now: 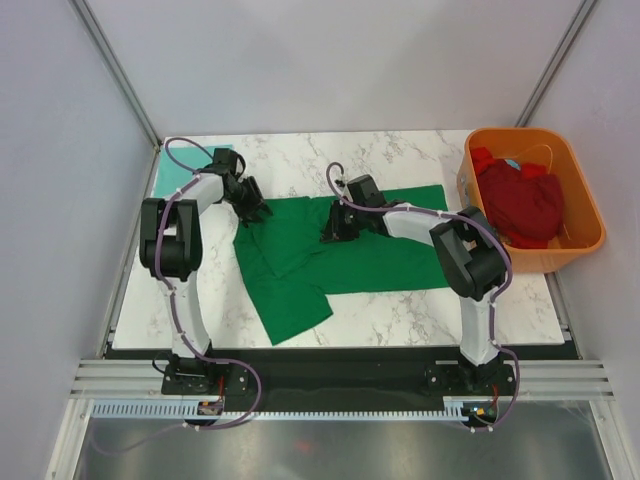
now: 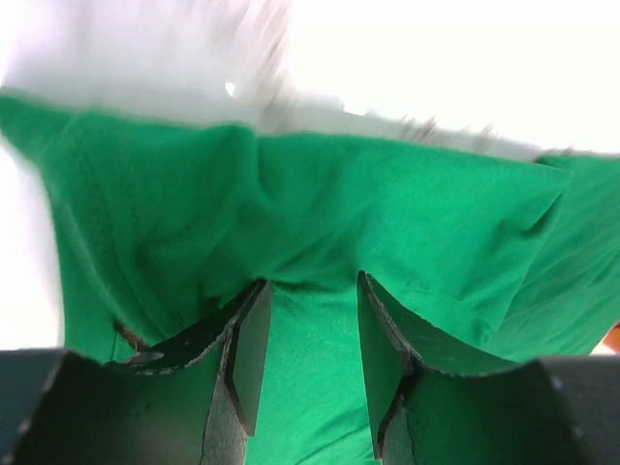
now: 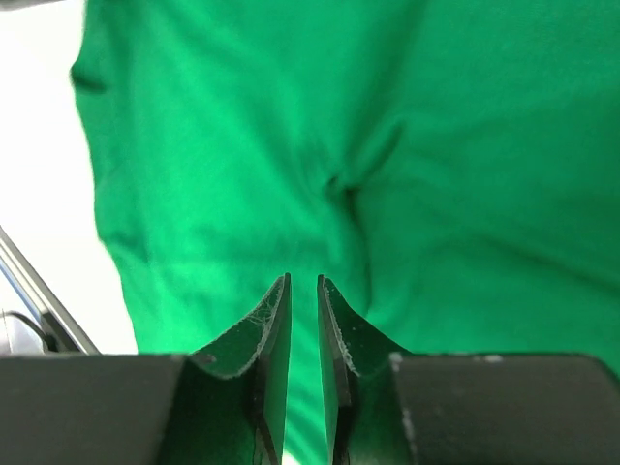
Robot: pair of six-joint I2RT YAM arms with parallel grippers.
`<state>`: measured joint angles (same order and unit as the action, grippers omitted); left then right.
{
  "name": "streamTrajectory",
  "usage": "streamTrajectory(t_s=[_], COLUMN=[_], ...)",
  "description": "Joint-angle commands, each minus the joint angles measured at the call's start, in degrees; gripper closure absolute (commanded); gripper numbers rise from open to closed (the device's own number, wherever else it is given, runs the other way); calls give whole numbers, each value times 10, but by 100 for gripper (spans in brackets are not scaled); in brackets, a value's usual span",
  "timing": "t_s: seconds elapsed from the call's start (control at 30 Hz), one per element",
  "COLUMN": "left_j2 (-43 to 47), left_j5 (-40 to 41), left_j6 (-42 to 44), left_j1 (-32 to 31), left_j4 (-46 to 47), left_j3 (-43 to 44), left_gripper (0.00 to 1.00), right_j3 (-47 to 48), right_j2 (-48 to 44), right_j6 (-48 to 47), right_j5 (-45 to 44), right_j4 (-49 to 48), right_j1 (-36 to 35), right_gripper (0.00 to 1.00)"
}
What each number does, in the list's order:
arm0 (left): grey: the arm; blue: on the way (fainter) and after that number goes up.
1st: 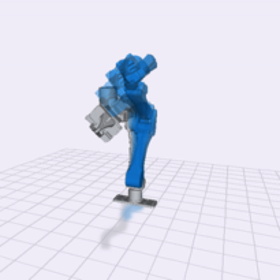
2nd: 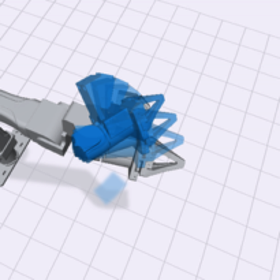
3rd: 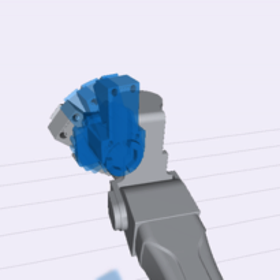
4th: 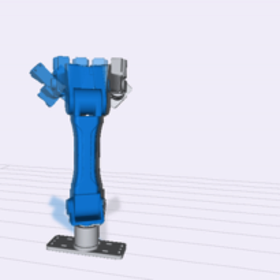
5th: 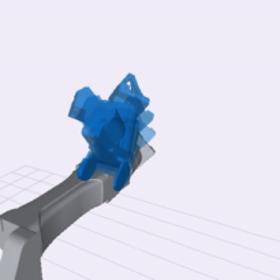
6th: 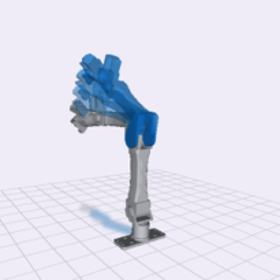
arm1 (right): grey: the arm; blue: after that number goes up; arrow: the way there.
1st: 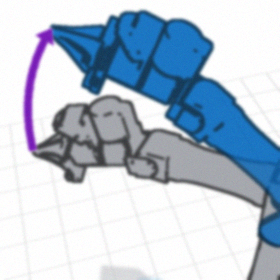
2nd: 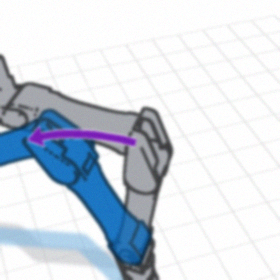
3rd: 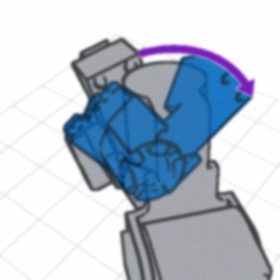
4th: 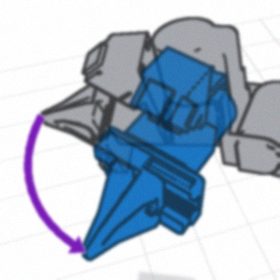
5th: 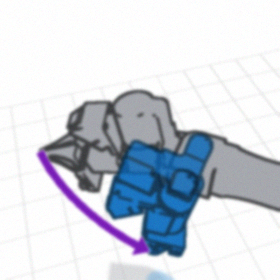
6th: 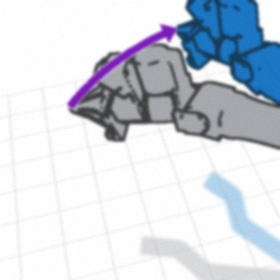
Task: Fold and stack the t-shirts
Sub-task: Fold the tshirt
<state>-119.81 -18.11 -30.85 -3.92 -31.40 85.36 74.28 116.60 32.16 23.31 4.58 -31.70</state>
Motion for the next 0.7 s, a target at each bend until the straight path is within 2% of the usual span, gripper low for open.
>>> streamTrajectory(t_s=[0.0, 0.13, 0.23, 0.5, 0.67], left_j2=[-71, -136, -130, 10, 141], left_j5=[14, -49, -69, 54, 142], left_j6=[43, 45, 31, 14, 8], left_j1=[-2, -2, -3, -2, -1], left_j4=[30, 31, 31, -10, -18], left_j3=[95, 201, 214, 104, 4], left_gripper=[51, 50, 50, 49, 47], right_j3=[12, 33, 57, 102, 99], right_j2=[-55, -47, -30, 53, 79], right_j6=[-2, -11, -21, -9, -3], right_j5=[-32, -31, -33, -41, -26], right_j4=[-12, -12, -9, -40, -41], right_j1=[5, 8, 8, 8, 1], right_gripper=[76, 76, 76, 78, 78])
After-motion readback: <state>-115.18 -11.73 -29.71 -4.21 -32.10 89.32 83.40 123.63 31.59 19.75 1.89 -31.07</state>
